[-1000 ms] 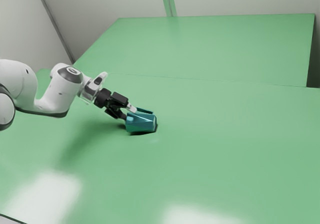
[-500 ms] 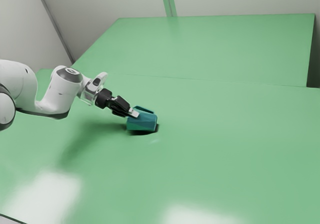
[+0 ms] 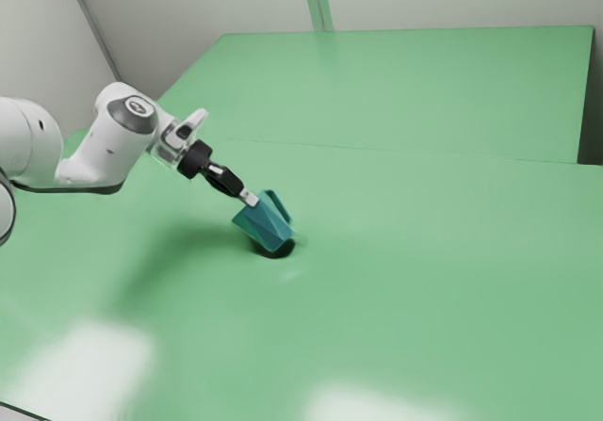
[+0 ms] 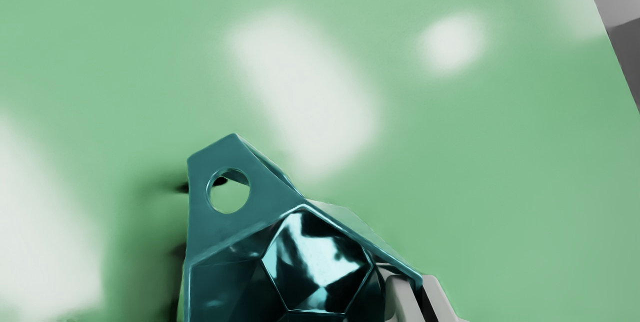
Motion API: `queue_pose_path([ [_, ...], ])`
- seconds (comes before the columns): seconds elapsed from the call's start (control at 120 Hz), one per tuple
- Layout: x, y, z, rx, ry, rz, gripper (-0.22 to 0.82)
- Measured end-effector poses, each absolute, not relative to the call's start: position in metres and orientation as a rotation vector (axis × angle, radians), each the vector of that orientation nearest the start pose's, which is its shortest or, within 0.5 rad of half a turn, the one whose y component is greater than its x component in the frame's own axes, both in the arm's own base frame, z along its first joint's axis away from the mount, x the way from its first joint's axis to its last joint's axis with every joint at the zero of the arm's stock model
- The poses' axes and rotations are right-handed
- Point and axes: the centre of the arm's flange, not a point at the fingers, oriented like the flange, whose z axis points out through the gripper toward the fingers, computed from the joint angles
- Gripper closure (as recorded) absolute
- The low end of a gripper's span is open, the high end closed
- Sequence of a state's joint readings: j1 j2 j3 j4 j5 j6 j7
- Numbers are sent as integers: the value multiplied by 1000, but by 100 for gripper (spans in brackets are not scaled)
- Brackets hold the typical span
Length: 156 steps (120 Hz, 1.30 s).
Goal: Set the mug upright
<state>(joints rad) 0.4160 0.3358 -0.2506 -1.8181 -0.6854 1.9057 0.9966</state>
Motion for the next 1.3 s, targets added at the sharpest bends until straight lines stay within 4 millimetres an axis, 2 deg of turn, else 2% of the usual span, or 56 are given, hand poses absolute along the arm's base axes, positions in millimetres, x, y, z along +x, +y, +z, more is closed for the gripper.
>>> queue_pose_path([
  [0.142, 613, 52, 384, 2501, -773, 202, 78],
  [0.267, 608, 32, 385, 2623, -887, 146, 79],
  [0.442, 599, 7, 399, 2775, -1028, 133, 79],
  [0.5, 593, -1, 397, 2814, -1060, 134, 79],
  [0.642, 582, -6, 390, 2886, -1059, 170, 79],
  [0.758, 576, -10, 393, 2922, -1040, 214, 79],
  [1.058, 571, -14, 380, 2957, -959, 234, 78],
  [1.225, 571, -16, 383, 2968, -938, 251, 42],
  [1.3, 571, -23, 391, 2970, -953, 267, 30],
])
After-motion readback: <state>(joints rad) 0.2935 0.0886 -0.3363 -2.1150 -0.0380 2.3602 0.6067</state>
